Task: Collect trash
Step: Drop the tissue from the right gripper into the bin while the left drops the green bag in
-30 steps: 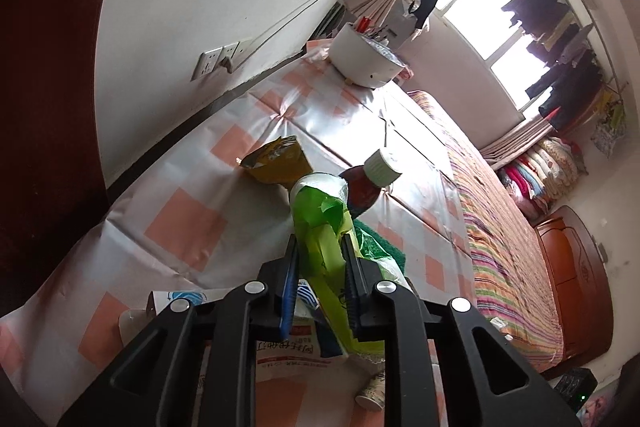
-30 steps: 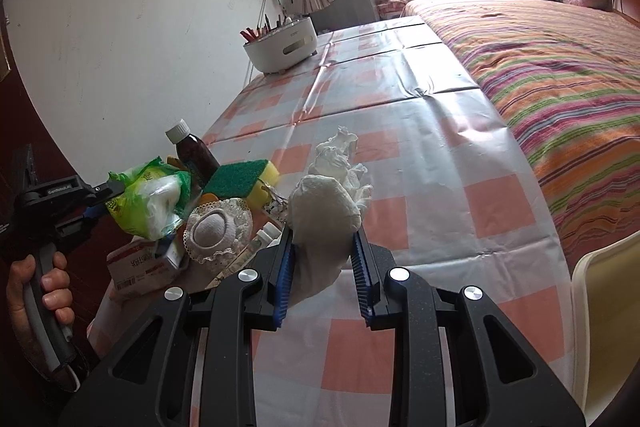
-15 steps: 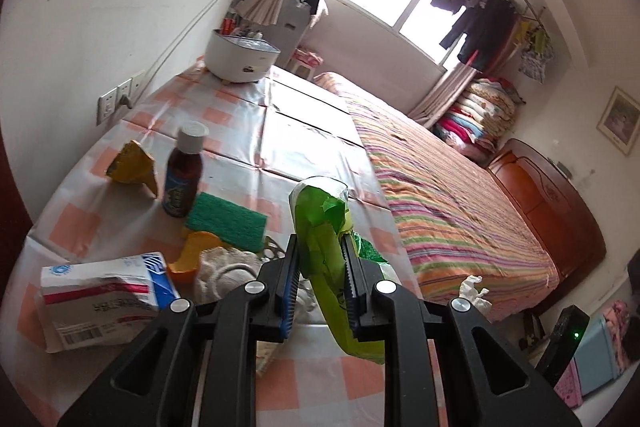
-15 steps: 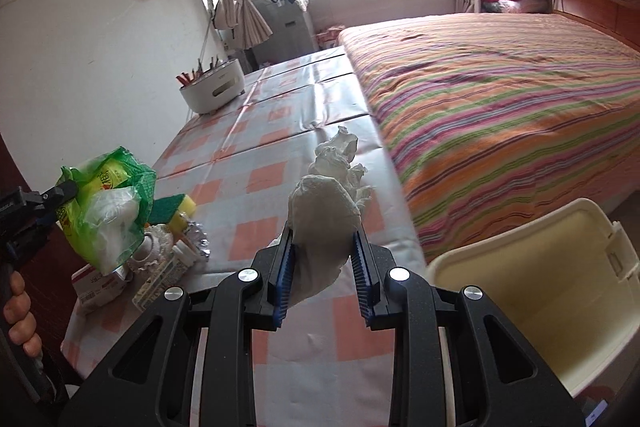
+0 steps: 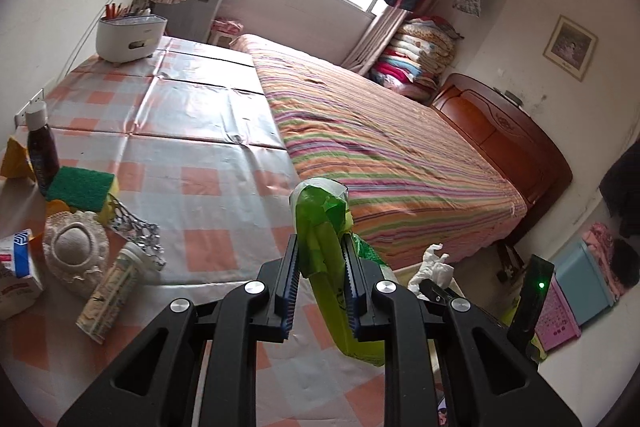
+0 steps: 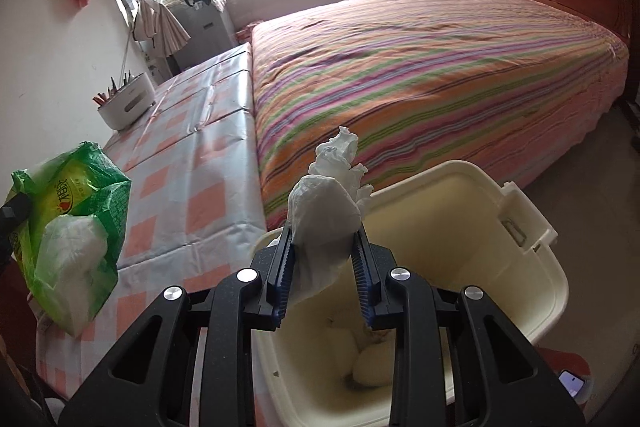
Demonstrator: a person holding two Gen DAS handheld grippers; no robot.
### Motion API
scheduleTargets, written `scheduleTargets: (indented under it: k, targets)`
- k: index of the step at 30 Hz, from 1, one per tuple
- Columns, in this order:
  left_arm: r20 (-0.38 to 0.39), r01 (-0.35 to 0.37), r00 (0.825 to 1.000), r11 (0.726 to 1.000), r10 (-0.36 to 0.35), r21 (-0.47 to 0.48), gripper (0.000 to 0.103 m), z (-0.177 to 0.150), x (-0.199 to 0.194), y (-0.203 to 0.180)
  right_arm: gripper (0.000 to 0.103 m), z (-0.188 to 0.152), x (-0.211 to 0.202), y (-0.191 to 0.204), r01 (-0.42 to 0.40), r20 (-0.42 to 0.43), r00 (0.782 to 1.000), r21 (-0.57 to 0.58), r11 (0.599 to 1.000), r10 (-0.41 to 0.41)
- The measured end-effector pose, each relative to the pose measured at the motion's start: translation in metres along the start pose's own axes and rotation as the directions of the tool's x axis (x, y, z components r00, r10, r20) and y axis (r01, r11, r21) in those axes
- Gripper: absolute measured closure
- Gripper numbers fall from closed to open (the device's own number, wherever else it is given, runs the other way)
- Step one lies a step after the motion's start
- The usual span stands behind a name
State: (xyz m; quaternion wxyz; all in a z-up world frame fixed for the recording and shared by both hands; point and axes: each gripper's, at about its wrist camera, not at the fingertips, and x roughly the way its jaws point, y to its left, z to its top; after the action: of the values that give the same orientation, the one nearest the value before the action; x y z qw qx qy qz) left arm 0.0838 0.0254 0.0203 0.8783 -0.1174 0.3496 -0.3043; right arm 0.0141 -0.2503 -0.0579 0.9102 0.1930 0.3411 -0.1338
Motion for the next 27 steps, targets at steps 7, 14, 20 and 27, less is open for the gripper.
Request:
scheduleTargets:
  k: [7, 14, 20, 27]
  targets:
    - [-0.041, 0.032, 0.999, 0.997, -0.029, 0.076, 0.084, -0.015, 0.019, -0.037, 0.062, 0.000, -0.002, -0.018, -0.007, -0.017, 1.000, 0.075, 0.997, 0.008]
    - [-0.067, 0.037, 0.997, 0.995, -0.031, 0.093, 0.084, -0.019, 0.032, -0.048, 0.040, 0.004, -0.013, -0.036, -0.069, 0.019, 0.998, 0.191, 0.979, 0.066]
    - [-0.090, 0.047, 0.995, 0.992, -0.037, 0.113, 0.084, -0.022, 0.043, -0.058, 0.038, 0.012, -0.041, -0.059, -0.101, 0.149, 0.987, 0.284, 0.953, 0.060]
    - [-0.149, 0.080, 0.987, 0.985, -0.057, 0.154, 0.083, -0.032, 0.070, -0.080, 0.034, 0.016, -0.062, -0.072, -0.100, 0.256, 0.967, 0.321, 0.942, 0.015]
